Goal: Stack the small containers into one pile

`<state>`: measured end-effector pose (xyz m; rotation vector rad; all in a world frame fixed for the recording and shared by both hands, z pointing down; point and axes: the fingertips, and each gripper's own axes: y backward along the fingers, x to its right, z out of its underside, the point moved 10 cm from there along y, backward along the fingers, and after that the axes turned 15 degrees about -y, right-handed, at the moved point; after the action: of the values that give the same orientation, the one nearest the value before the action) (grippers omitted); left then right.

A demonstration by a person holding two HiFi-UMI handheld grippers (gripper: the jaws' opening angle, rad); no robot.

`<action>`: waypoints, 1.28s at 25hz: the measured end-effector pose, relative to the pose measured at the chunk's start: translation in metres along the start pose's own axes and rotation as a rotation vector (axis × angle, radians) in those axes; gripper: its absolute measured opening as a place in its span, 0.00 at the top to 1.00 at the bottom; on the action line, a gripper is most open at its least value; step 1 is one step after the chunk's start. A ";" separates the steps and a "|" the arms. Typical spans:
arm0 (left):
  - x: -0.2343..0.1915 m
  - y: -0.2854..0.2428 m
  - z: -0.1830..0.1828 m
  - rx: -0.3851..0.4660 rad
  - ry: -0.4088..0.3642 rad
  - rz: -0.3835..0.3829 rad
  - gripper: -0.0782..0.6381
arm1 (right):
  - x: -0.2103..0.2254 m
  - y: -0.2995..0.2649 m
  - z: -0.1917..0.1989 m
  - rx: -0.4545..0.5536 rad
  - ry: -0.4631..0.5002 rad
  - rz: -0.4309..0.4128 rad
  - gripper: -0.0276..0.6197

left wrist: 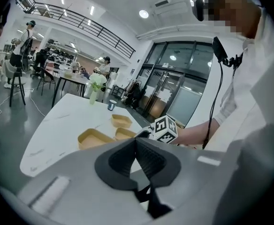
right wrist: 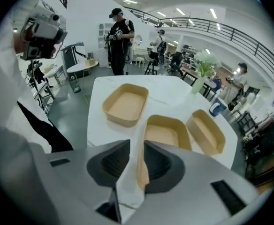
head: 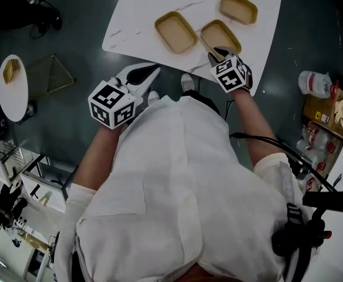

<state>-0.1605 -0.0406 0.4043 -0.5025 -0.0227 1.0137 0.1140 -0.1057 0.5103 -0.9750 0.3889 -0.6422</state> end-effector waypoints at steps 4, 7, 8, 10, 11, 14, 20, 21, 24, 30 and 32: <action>0.000 -0.019 -0.009 -0.021 0.017 -0.027 0.88 | 0.010 -0.021 -0.002 -0.036 0.035 -0.042 0.84; 0.002 -0.028 -0.015 -0.033 0.018 -0.035 0.88 | 0.015 -0.031 -0.001 -0.058 0.040 -0.057 0.84; 0.003 -0.030 -0.015 -0.035 0.018 -0.039 0.88 | 0.015 -0.035 -0.001 -0.067 0.044 -0.065 0.85; 0.003 -0.033 -0.017 -0.037 0.017 -0.051 0.88 | 0.014 -0.040 0.001 -0.083 0.060 -0.075 0.88; 0.002 -0.034 -0.017 -0.036 0.017 -0.059 0.88 | 0.015 -0.040 0.003 -0.087 0.070 -0.076 0.89; 0.002 -0.037 -0.022 -0.028 0.016 -0.081 0.88 | 0.018 -0.034 0.006 -0.082 0.101 -0.071 0.92; 0.002 -0.047 -0.029 -0.013 0.015 -0.101 0.88 | 0.027 -0.011 0.009 -0.046 0.182 -0.076 0.93; 0.003 -0.050 -0.030 -0.011 0.015 -0.101 0.88 | 0.029 -0.005 0.008 -0.035 0.190 -0.079 0.93; 0.004 -0.059 -0.033 0.000 0.015 -0.102 0.88 | 0.039 0.014 0.005 -0.003 0.217 -0.088 0.93; 0.006 -0.073 -0.037 0.024 0.019 -0.112 0.88 | 0.069 0.044 -0.004 0.042 0.281 -0.079 0.93; 0.007 -0.076 -0.038 0.029 0.021 -0.118 0.88 | 0.083 0.048 -0.008 0.052 0.308 -0.066 0.93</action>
<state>-0.0856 -0.0818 0.4010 -0.4796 -0.0185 0.8924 0.1877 -0.1464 0.4637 -0.8431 0.6100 -0.8625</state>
